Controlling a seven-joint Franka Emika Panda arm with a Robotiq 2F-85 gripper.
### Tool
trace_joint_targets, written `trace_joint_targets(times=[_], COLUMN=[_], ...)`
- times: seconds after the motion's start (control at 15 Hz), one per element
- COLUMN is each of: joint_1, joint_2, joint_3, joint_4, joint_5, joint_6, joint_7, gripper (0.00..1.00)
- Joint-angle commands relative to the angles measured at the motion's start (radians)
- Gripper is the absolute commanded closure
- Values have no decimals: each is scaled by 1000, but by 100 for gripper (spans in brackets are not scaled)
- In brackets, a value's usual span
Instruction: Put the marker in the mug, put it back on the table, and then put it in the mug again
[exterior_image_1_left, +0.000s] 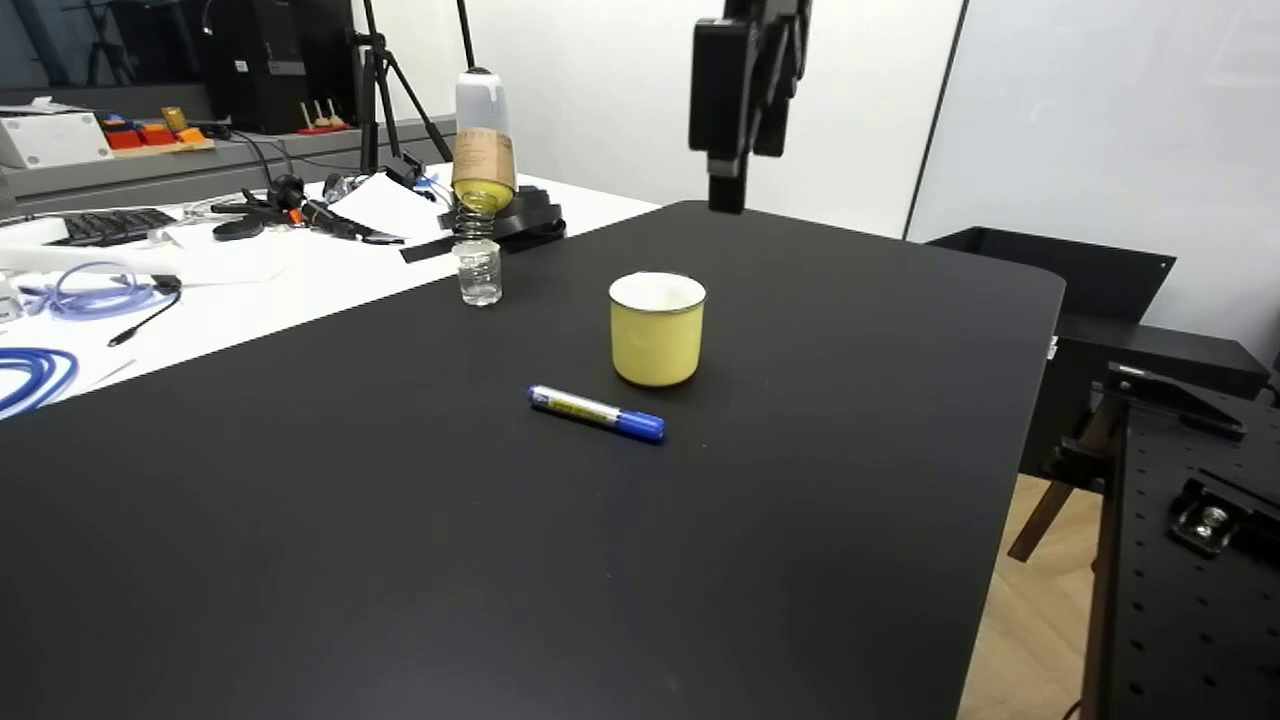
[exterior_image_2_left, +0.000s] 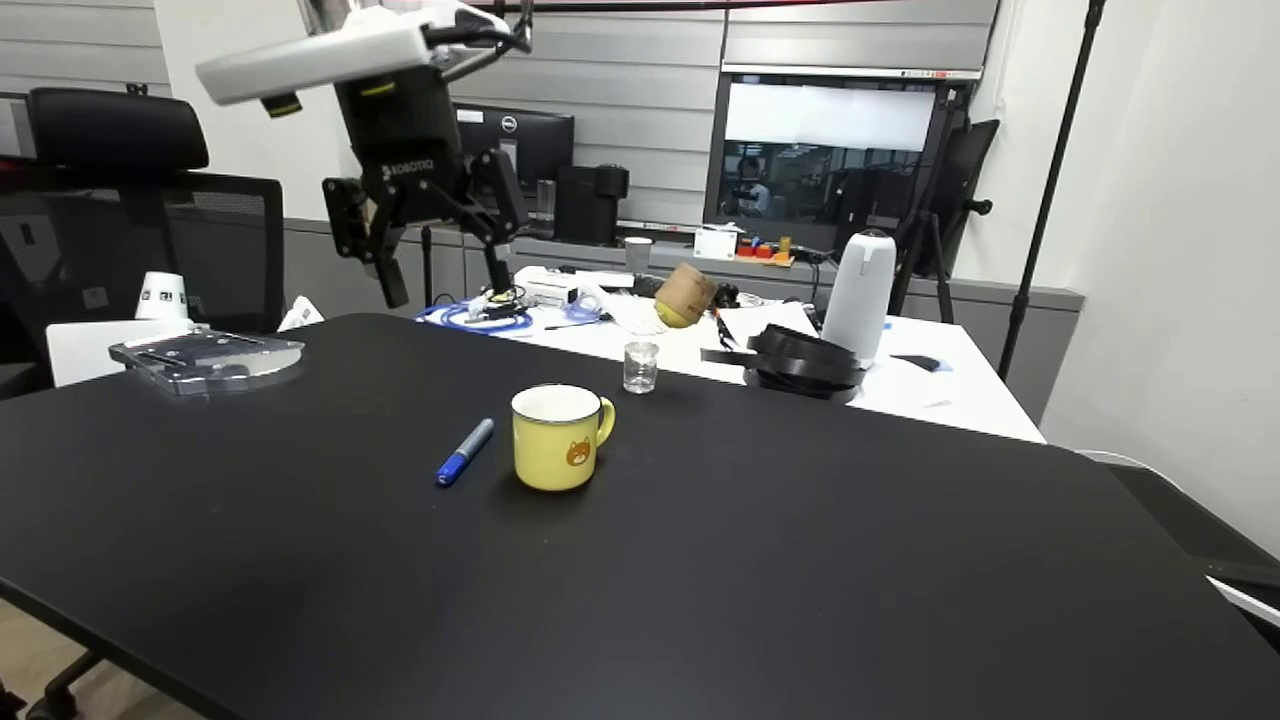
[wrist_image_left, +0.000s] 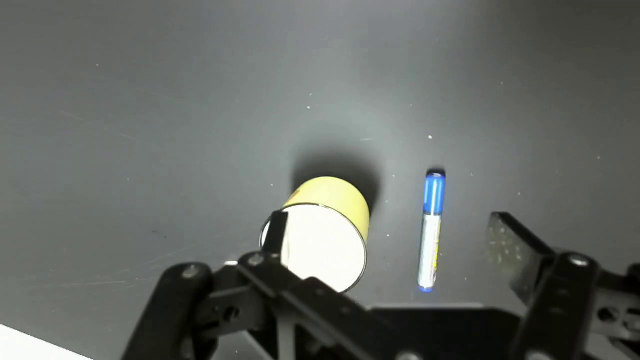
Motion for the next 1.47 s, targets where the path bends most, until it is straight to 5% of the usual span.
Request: trace_joint_targets(times=[0.0,0.07,0.47,0.8,1.4], joint_1=[-66,-11,-4,39,113], joint_2=[85,57,125,339,645], joint_3=[115,45,59,25,-40], joint_4=[37,9,29,128,313], joint_5=[-38,-11,0,110,79], joint_6=[22,33,45,93,249], joint_7=[268,141,198,61,11], gripper=[0,0,0,0,0])
